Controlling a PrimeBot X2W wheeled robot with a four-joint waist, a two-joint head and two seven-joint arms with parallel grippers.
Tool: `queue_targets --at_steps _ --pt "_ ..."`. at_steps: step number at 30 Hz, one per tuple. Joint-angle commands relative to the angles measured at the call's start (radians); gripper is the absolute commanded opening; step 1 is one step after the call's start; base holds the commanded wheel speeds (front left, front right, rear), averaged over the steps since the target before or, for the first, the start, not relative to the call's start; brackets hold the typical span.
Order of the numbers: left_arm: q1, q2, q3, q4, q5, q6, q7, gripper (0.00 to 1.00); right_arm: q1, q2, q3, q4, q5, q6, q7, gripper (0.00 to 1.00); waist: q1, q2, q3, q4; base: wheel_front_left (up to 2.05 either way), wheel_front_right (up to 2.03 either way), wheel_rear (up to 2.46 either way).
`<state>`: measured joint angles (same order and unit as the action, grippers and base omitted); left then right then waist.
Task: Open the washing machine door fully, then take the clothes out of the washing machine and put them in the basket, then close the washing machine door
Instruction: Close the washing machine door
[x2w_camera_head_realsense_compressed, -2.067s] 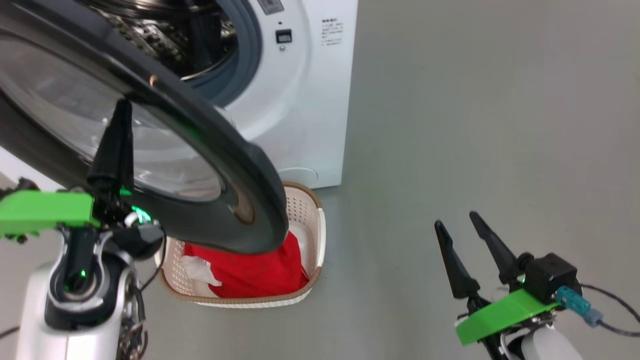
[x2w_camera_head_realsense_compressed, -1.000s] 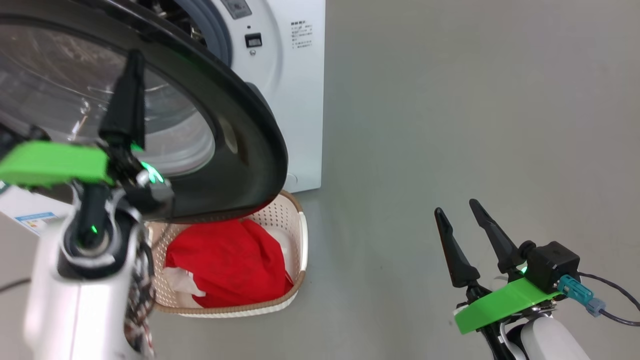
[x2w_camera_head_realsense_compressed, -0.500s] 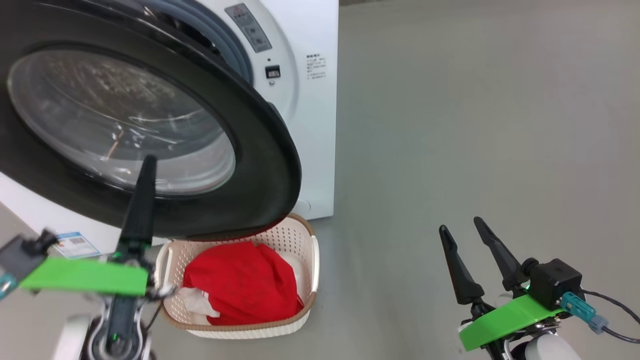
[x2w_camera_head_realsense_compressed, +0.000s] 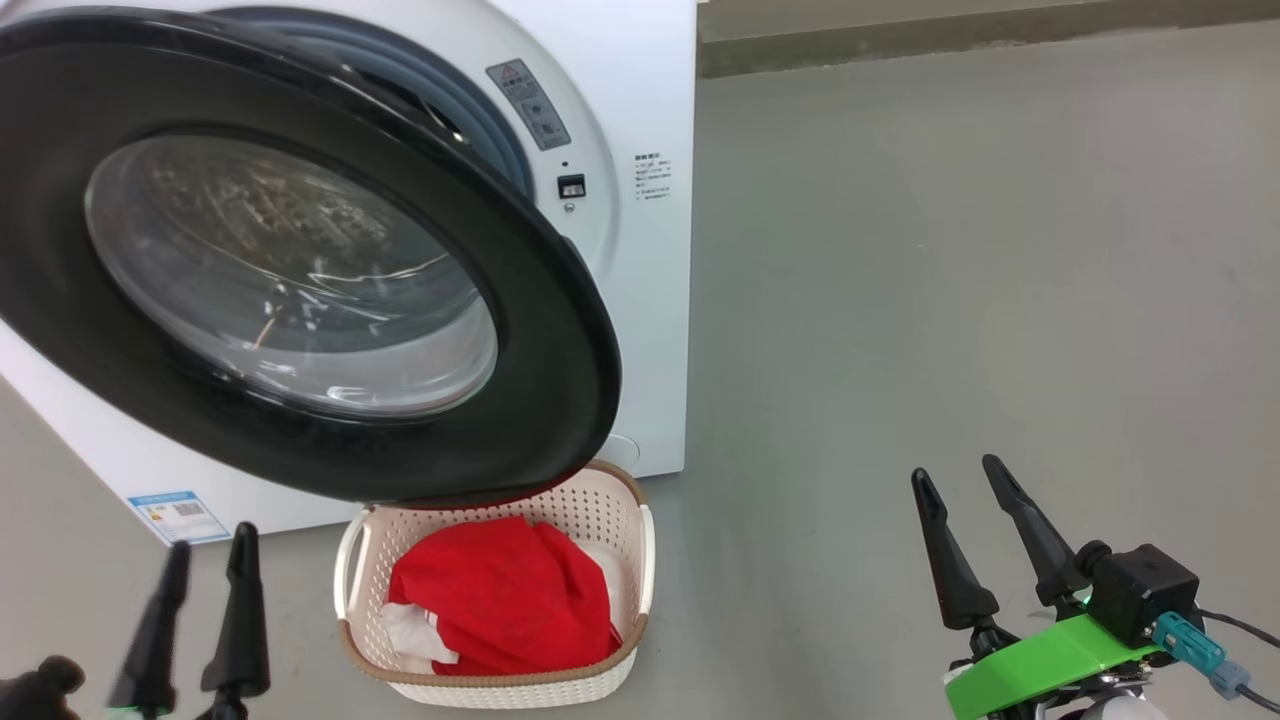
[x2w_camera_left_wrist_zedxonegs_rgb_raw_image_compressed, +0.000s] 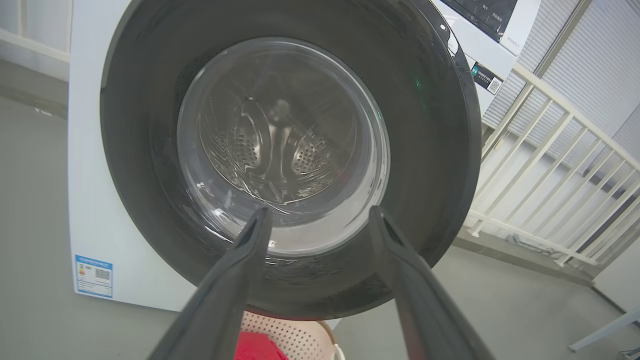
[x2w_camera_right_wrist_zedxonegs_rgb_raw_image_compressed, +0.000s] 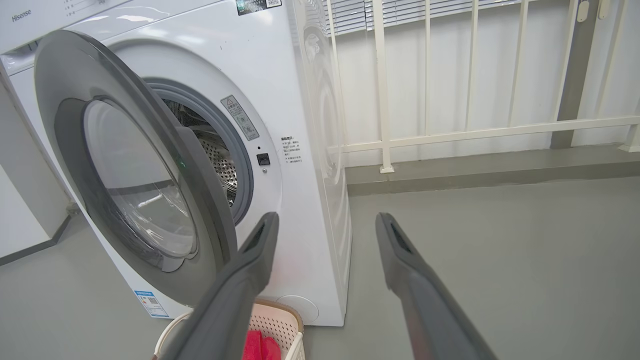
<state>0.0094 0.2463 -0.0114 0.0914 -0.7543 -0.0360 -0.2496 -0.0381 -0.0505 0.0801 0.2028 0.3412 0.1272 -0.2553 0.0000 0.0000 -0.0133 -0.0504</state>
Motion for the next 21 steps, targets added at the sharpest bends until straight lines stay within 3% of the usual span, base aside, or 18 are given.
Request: queue_targets --at_steps 1,9,21 --pt "-0.019 0.031 0.043 -0.034 0.041 0.005 -0.011 1.00 -0.014 0.000 0.019 -0.031 -0.015 0.003 -0.006 1.00 0.0000 0.0000 -0.003 0.004 0.00 0.00 0.00" --pt "0.071 -0.033 0.098 -0.057 0.405 -0.006 -0.012 1.00 0.002 0.000 0.001 -0.065 -0.028 0.003 -0.006 1.00 0.0000 0.0000 -0.012 0.007 0.00 0.00 0.00" --pt "0.112 -0.118 0.175 0.003 0.498 -0.067 -0.012 1.00 0.012 0.000 0.007 -0.075 -0.028 0.003 -0.006 1.00 0.0000 0.0000 -0.011 0.002 0.00 0.00 0.00"
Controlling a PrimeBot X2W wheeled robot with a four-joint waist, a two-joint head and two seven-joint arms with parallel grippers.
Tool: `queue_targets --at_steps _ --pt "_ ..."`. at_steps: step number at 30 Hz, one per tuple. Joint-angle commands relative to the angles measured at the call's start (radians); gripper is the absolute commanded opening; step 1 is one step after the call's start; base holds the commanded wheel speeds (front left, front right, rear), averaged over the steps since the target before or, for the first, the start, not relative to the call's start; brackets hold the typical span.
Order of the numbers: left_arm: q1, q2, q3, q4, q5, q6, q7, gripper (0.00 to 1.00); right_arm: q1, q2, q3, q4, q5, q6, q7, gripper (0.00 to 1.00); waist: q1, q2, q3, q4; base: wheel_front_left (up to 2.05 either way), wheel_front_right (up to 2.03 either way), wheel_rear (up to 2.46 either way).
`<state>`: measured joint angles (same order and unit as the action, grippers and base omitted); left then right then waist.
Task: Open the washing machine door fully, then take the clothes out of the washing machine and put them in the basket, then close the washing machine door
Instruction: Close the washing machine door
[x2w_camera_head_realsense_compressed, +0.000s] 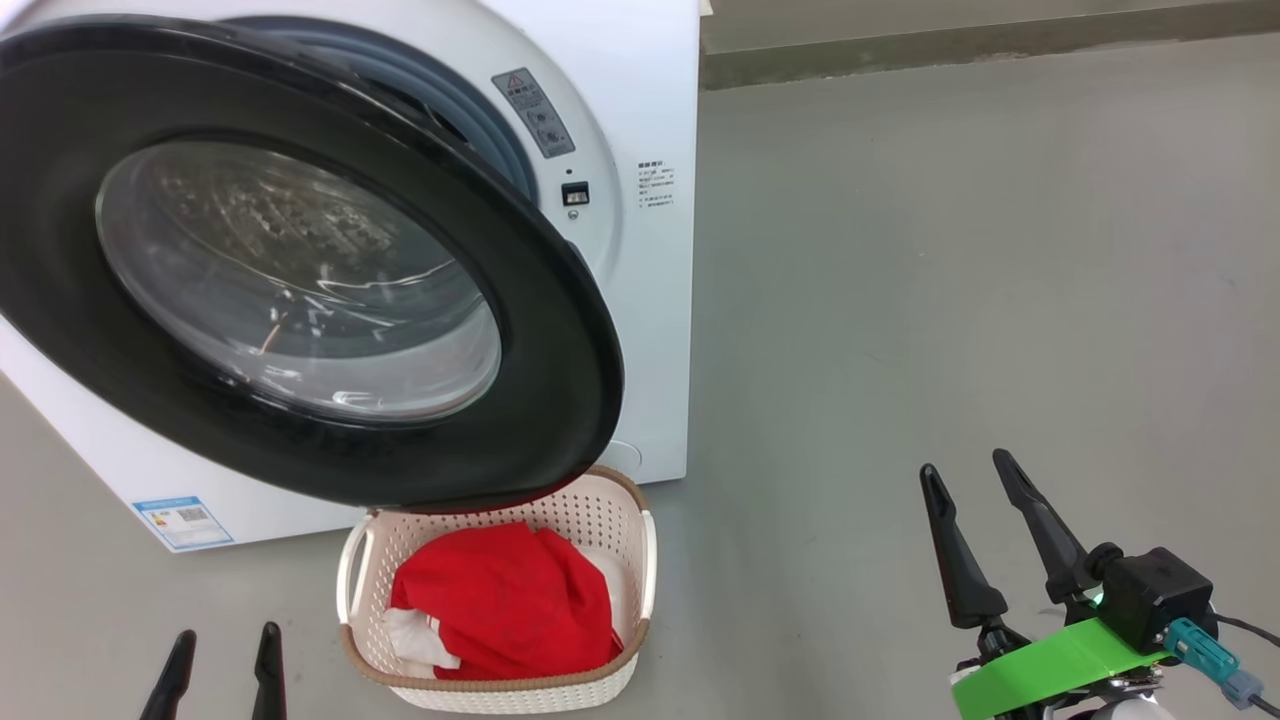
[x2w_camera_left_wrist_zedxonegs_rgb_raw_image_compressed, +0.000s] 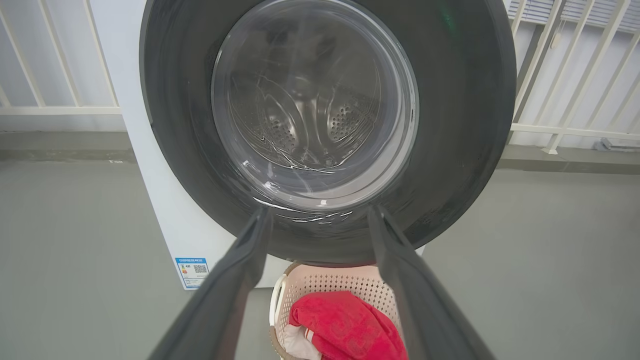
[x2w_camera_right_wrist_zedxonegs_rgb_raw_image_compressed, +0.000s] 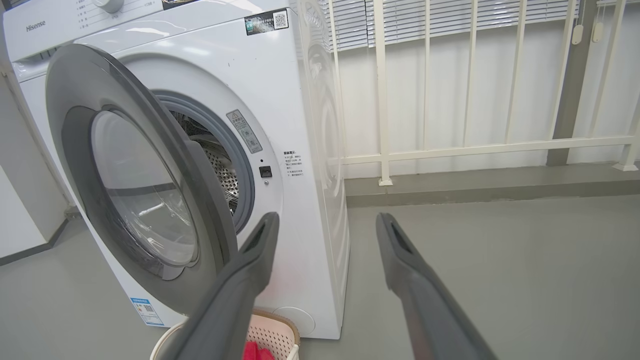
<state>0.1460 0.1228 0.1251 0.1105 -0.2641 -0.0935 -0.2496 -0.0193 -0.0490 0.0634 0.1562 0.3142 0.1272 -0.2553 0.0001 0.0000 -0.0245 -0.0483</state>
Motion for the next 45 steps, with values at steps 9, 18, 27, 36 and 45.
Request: queue_targets --at_steps 9,18,27,36,45 --pt "-0.041 -0.019 0.062 -0.008 0.034 -0.027 -0.012 1.00 -0.010 -0.001 0.029 -0.019 0.000 0.003 -0.006 1.00 -0.0001 0.0000 0.005 0.004 0.00 0.00 0.00" --pt "-0.033 -0.038 0.069 -0.012 0.053 -0.033 -0.012 1.00 -0.037 -0.001 0.070 0.028 -0.011 0.003 -0.006 0.00 -0.0001 0.0000 0.011 0.016 0.00 0.00 0.00" --pt "-0.046 -0.051 0.079 -0.010 0.059 -0.035 -0.012 1.00 -0.145 -0.001 0.130 0.124 0.032 0.003 -0.006 0.00 -0.0001 0.0000 0.033 0.068 0.00 0.00 0.00" --pt "-0.076 -0.057 0.041 -0.019 0.067 -0.037 -0.012 1.00 -0.341 -0.001 0.278 0.266 0.081 0.003 -0.006 0.00 -0.0001 0.0000 0.086 0.150 0.00 0.00 0.00" --pt "-0.126 -0.064 -0.001 -0.016 0.054 -0.037 -0.012 1.00 -0.547 -0.001 0.409 0.409 0.108 0.003 -0.006 0.00 -0.0001 0.0000 0.152 0.231 0.00 0.00 0.00"
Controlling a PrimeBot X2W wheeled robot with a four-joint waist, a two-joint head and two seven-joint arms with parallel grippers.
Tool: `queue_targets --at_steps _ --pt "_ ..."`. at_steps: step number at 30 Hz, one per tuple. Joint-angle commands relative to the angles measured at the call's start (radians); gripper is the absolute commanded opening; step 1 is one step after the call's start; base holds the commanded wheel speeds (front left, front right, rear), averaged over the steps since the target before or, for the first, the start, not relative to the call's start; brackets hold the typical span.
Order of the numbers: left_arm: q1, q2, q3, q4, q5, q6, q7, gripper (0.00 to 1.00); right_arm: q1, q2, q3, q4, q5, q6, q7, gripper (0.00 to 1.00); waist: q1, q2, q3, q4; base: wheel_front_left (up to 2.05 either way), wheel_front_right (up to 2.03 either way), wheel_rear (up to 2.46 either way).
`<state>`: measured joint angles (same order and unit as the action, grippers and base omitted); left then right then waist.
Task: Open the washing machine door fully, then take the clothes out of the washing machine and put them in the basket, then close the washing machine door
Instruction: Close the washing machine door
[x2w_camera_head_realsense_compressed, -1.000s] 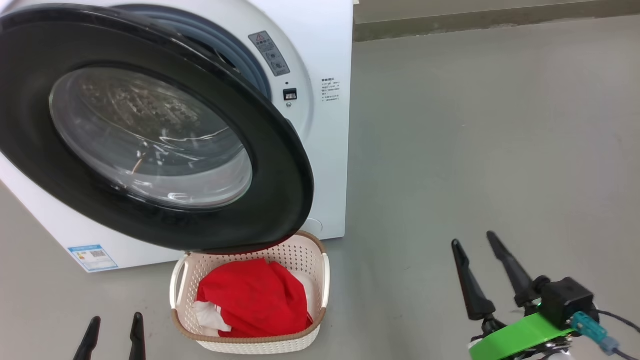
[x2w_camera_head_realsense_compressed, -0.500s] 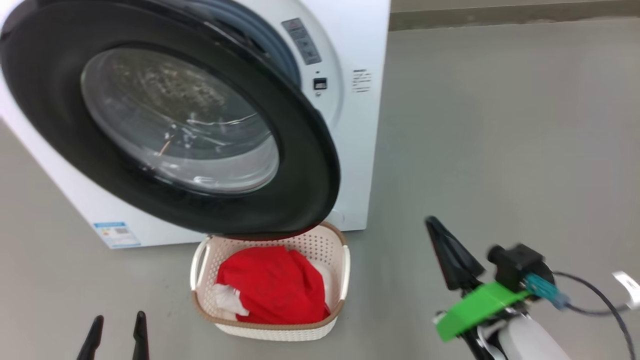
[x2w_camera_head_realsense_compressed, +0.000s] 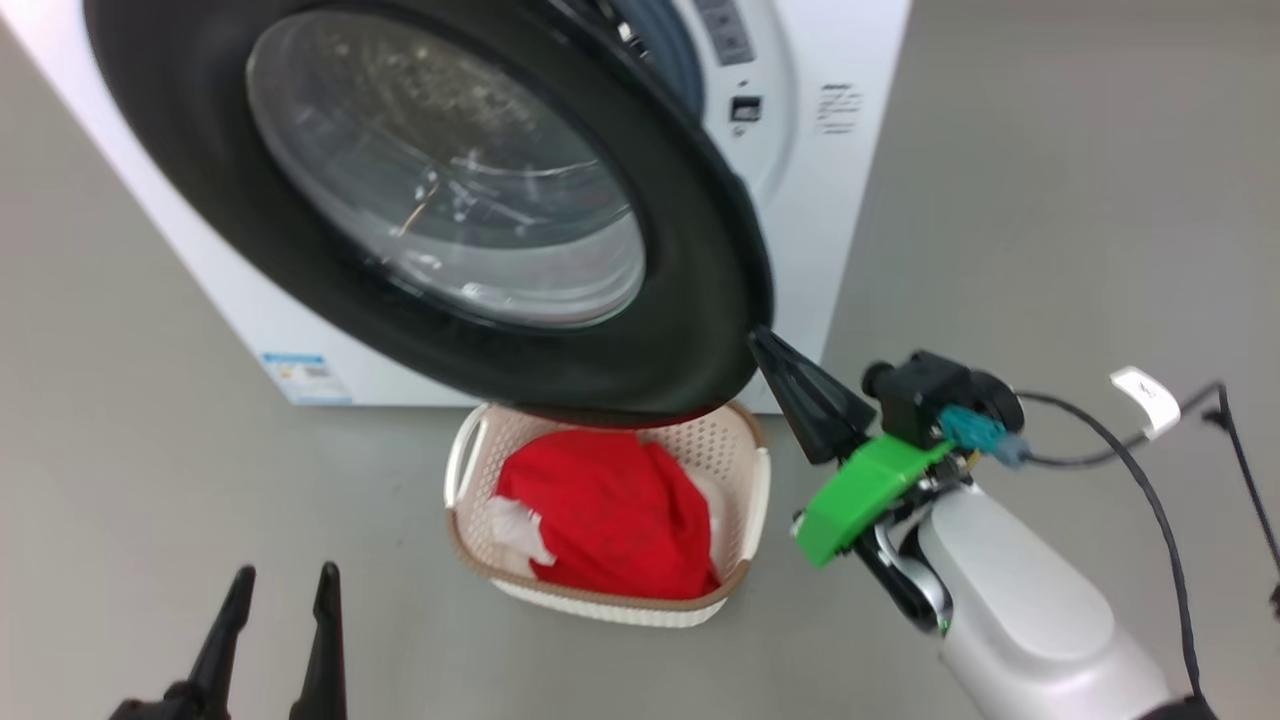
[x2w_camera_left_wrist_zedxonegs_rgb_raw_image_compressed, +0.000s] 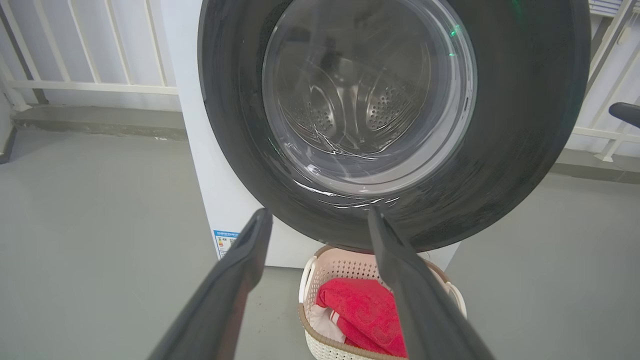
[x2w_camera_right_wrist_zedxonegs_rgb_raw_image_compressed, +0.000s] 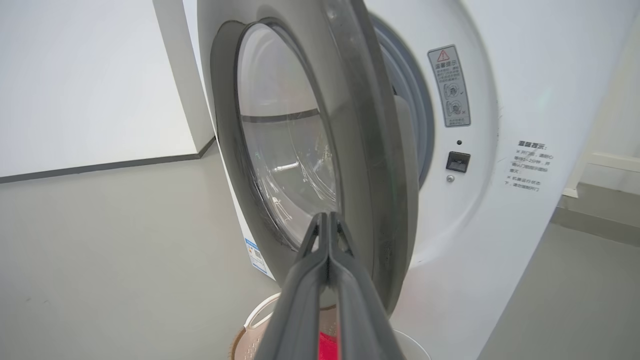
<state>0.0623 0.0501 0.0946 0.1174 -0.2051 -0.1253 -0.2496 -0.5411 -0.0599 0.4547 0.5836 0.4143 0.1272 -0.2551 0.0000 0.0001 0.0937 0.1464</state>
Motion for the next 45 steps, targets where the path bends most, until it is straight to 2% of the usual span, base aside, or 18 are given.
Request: queue_targets --at_steps 1,10,16,25,28,38,45 --pt "-0.049 0.008 0.028 -0.025 -0.009 -0.005 -0.012 1.00 -0.043 0.010 0.028 -0.004 0.010 0.003 -0.007 0.00 0.0000 -0.0001 0.040 0.045 0.00 0.00 0.00" --pt "-0.088 0.003 0.019 -0.029 -0.027 -0.005 -0.012 1.00 -0.184 0.010 0.064 0.082 -0.005 0.003 -0.007 0.00 0.0000 -0.0001 0.108 0.084 0.00 0.00 0.00" --pt "-0.131 0.002 0.021 -0.033 -0.035 -0.005 -0.012 1.00 -0.251 0.010 0.000 0.096 -0.038 0.003 -0.007 0.00 0.0000 -0.0001 0.161 0.088 0.00 0.00 0.00" --pt "-0.167 0.001 0.016 -0.029 -0.053 -0.005 -0.012 1.00 -0.331 0.002 -0.041 0.110 -0.086 0.003 -0.007 0.00 0.0000 -0.0001 0.227 0.088 0.00 0.00 0.00" --pt "-0.187 0.001 0.015 -0.031 -0.092 -0.005 -0.012 1.00 -0.390 -0.008 -0.053 0.132 -0.096 0.003 -0.007 0.00 0.0000 -0.0001 0.262 0.093 0.00 0.00 0.00" --pt "-0.243 0.000 -0.014 -0.024 -0.090 -0.005 -0.012 1.00 -0.551 -0.009 -0.118 0.173 -0.121 0.003 -0.007 0.00 0.0000 -0.0001 0.340 0.106 0.00 0.00 0.00" --pt "-0.274 0.000 -0.027 -0.012 -0.088 -0.005 -0.012 1.00 -0.600 -0.001 -0.186 0.188 -0.164 0.003 -0.007 0.00 0.0000 -0.0001 0.362 0.105 0.00 0.00 0.00"
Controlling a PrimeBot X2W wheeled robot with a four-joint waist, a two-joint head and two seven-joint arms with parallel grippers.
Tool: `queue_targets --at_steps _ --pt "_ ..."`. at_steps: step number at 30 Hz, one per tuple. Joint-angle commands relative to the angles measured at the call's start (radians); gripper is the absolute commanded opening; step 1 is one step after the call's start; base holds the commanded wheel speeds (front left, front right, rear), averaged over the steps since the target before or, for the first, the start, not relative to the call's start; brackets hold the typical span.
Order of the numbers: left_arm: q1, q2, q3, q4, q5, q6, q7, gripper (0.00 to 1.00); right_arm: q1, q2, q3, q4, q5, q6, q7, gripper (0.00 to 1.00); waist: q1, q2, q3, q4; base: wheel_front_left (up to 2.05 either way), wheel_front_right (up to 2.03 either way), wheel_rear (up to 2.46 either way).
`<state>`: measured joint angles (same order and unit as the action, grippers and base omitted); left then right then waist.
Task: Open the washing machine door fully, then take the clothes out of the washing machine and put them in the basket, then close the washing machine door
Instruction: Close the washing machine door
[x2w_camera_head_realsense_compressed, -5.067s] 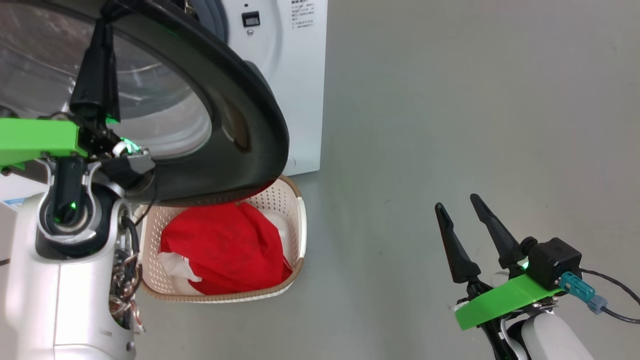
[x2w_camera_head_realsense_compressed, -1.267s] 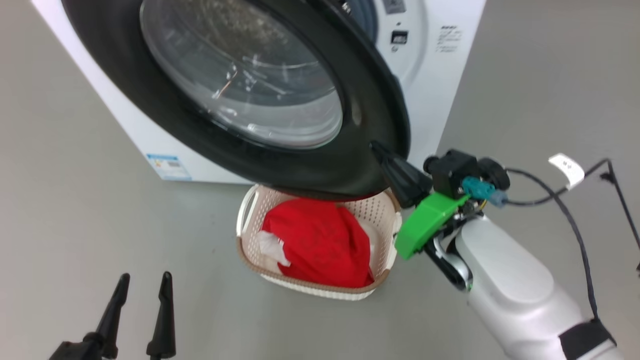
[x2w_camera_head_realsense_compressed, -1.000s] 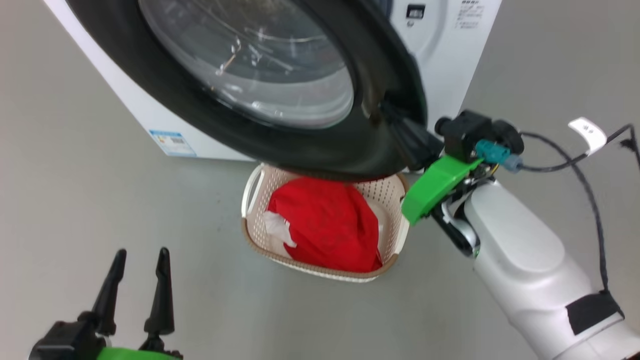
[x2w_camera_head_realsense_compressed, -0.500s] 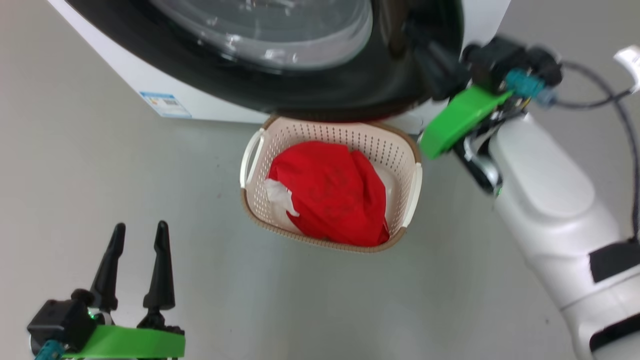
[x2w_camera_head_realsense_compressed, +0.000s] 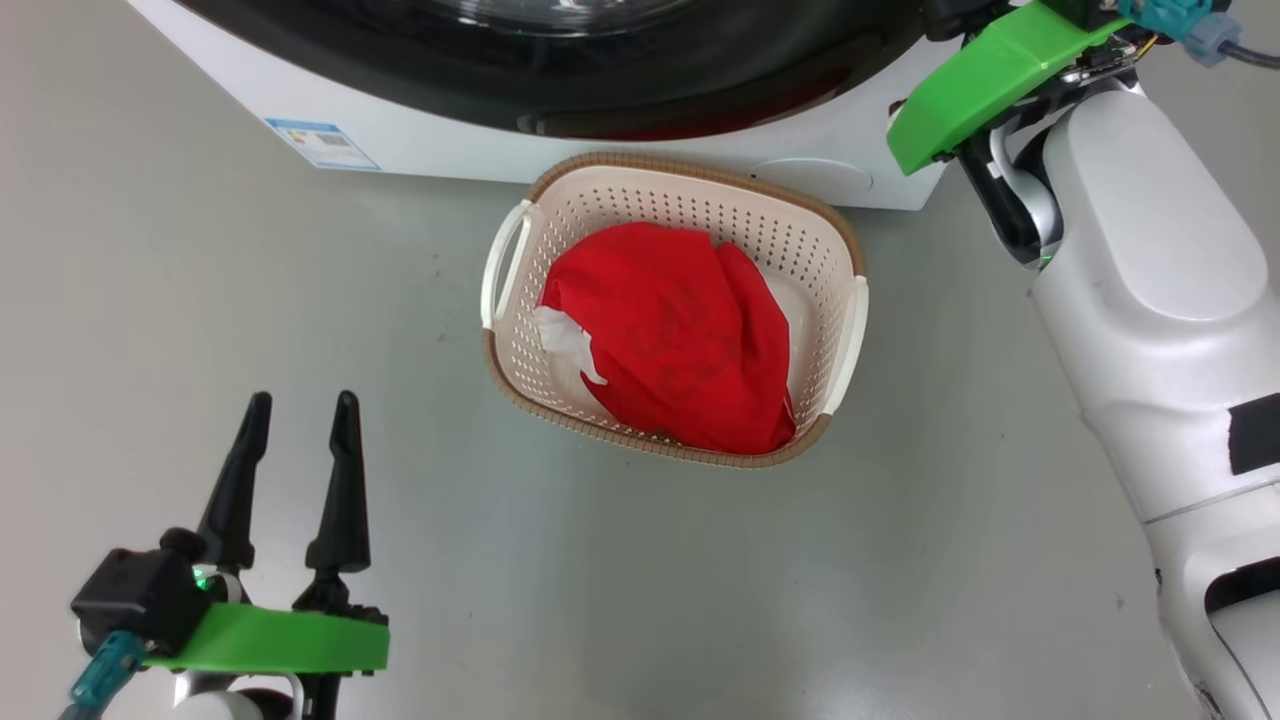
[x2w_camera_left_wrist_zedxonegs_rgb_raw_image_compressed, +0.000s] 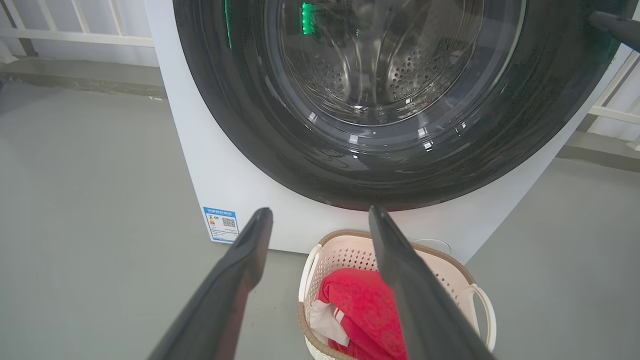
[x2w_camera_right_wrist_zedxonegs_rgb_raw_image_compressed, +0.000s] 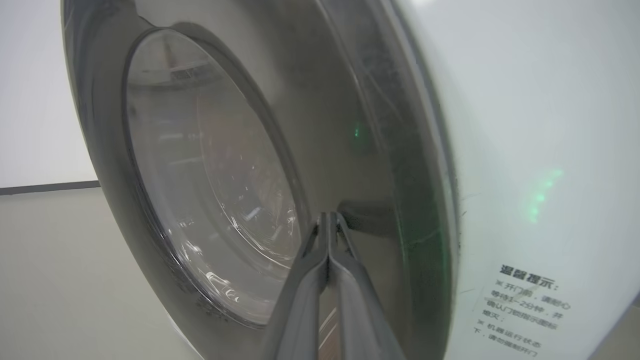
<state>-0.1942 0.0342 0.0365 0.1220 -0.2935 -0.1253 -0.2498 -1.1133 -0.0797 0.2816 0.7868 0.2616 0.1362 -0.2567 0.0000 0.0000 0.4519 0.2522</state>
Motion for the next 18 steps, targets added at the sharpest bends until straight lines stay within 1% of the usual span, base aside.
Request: queue_targets --at_steps 1,5,10,11,12,13,14,17,18 --pt "-0.020 0.016 0.028 -0.014 0.002 -0.005 -0.012 1.00 -0.028 0.020 -0.014 -0.014 -0.017 -0.006 -0.005 0.00 0.0000 0.0000 0.004 -0.002 0.00 0.00 0.00" --pt "-0.033 0.019 0.023 -0.002 0.004 -0.005 -0.012 1.00 -0.012 0.024 -0.004 -0.020 -0.028 -0.006 -0.005 0.00 0.0000 0.0000 -0.003 -0.004 0.00 0.00 0.00" --pt "-0.045 0.034 0.015 0.016 0.006 -0.005 -0.012 1.00 0.040 0.026 0.055 -0.057 -0.004 -0.006 -0.005 0.00 0.0000 0.0000 -0.029 -0.015 0.00 0.00 0.00" --pt "-0.045 0.040 0.015 0.022 0.006 -0.005 -0.012 1.00 0.053 0.026 0.068 -0.070 0.001 -0.006 -0.005 0.13 0.0000 0.0000 -0.036 -0.020 0.00 0.00 0.00" --pt "-0.044 0.044 0.017 0.028 0.007 -0.005 -0.012 1.00 0.069 0.024 0.077 -0.085 0.005 -0.006 -0.005 0.38 0.0000 0.0000 -0.044 -0.026 0.00 0.00 0.00" --pt "-0.043 0.047 0.019 0.033 0.007 -0.005 -0.012 1.00 0.086 0.021 0.083 -0.103 0.009 -0.006 -0.005 0.81 0.0000 0.0000 -0.052 -0.033 0.00 0.00 0.00" --pt "-0.042 0.050 0.022 0.038 0.007 -0.005 -0.012 1.00 0.104 0.017 0.087 -0.121 0.012 -0.006 -0.005 1.00 0.0000 0.0000 -0.061 -0.039 0.00 0.00 0.00" --pt "-0.036 0.062 0.019 0.048 0.006 -0.005 -0.012 1.00 0.167 0.007 0.095 -0.178 0.022 -0.006 -0.005 1.00 0.0000 0.0000 -0.090 -0.061 0.00 0.00 0.00" --pt "-0.036 0.062 0.019 0.048 0.006 -0.005 -0.012 1.00 0.167 0.007 0.095 -0.178 0.022 -0.006 -0.005 1.00 0.0000 0.0000 -0.090 -0.061 0.00 0.00 0.00"
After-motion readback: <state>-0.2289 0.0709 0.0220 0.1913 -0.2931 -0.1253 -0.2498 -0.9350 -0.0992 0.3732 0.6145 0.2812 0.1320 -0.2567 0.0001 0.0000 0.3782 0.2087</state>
